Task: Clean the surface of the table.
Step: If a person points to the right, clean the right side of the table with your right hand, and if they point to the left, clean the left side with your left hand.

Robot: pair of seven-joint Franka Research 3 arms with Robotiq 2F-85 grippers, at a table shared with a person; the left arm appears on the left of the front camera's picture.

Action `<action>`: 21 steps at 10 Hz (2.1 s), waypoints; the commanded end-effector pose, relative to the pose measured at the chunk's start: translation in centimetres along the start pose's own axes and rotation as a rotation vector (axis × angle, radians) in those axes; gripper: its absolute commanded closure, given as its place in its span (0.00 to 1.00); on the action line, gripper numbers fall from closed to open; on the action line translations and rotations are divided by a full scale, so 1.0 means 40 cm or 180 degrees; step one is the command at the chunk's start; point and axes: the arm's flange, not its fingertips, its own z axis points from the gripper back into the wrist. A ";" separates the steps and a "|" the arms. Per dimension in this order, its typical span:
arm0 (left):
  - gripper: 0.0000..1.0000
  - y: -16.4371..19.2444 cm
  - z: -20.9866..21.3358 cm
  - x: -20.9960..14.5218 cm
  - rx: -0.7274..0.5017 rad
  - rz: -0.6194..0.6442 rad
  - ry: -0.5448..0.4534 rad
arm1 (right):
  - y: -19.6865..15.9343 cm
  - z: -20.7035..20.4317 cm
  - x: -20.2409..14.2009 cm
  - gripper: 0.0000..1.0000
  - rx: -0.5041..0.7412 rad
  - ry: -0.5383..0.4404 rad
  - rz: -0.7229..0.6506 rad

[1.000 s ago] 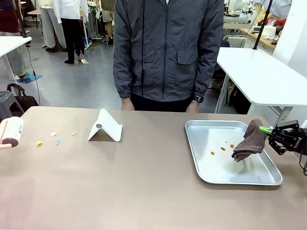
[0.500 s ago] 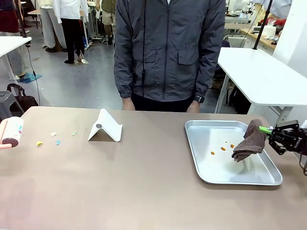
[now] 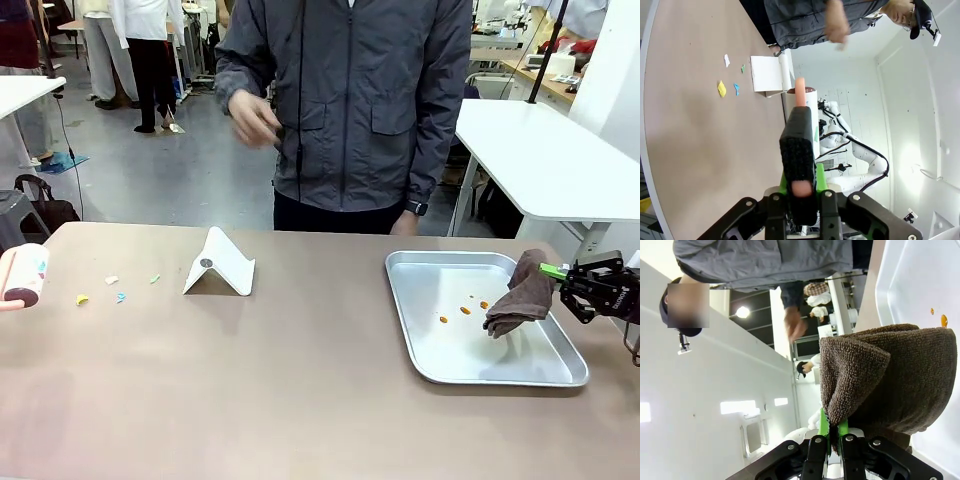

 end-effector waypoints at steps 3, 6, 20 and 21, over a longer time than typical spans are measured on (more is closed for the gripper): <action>0.86 -0.011 0.005 -0.004 -0.0049 -0.0043 -0.0015 | 0.018 -0.005 -0.003 1.00 -0.0052 0.0002 -0.0038; 0.86 -0.011 0.005 -0.004 -0.0049 -0.0043 -0.0015 | 0.018 -0.005 -0.003 1.00 -0.0052 0.0002 -0.0038; 0.78 -0.039 -0.101 0.048 0.1084 0.0206 -0.0531 | 0.018 -0.005 -0.003 1.00 -0.0052 0.0002 -0.0038; 0.78 -0.036 -0.108 0.053 0.1104 0.0230 -0.0527 | 0.018 -0.005 -0.003 1.00 -0.0052 0.0002 -0.0038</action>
